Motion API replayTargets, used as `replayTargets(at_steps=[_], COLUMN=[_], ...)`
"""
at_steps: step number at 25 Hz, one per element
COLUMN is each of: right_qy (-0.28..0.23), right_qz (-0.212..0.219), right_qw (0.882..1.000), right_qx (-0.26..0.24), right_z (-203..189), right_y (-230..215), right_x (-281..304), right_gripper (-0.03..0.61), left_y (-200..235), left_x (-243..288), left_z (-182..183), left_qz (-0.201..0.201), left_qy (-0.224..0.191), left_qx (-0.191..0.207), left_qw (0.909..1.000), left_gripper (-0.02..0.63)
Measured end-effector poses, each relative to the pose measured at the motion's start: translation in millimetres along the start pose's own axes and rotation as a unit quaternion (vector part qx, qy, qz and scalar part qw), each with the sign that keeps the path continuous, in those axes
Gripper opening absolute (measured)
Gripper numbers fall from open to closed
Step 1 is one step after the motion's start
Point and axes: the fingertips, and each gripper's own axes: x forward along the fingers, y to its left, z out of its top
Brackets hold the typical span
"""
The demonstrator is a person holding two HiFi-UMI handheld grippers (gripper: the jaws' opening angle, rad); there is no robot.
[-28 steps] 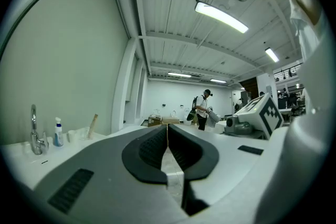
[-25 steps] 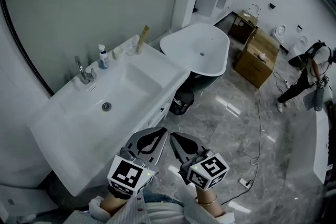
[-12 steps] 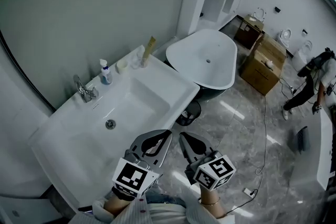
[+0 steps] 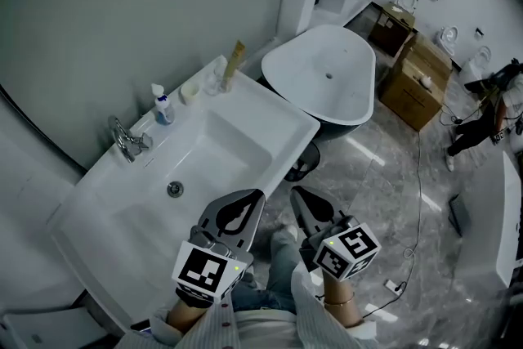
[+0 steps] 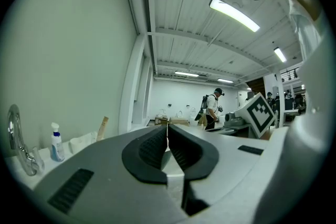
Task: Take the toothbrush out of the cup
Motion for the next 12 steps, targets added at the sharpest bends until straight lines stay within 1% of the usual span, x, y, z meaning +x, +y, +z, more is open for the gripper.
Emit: replayTargets(at_steps=[5, 12], right_qy=[0.001, 0.014], right_qz=[0.016, 0.075], right_qw=[1.000, 0.997], right_qx=[-0.002, -0.009], right_z=[4, 20], right_y=[-26, -69], right_x=[27, 92], right_gripper=[0.012, 0.012], left_y=[23, 66], left_x=[23, 76], left_z=[-6, -8], left_qz=[0.024, 0.079], left_qy=[-0.001, -0.001], left_qx=[0.002, 0.003], left_qw=[0.9997, 0.9969], left_gripper=[0.021, 0.021])
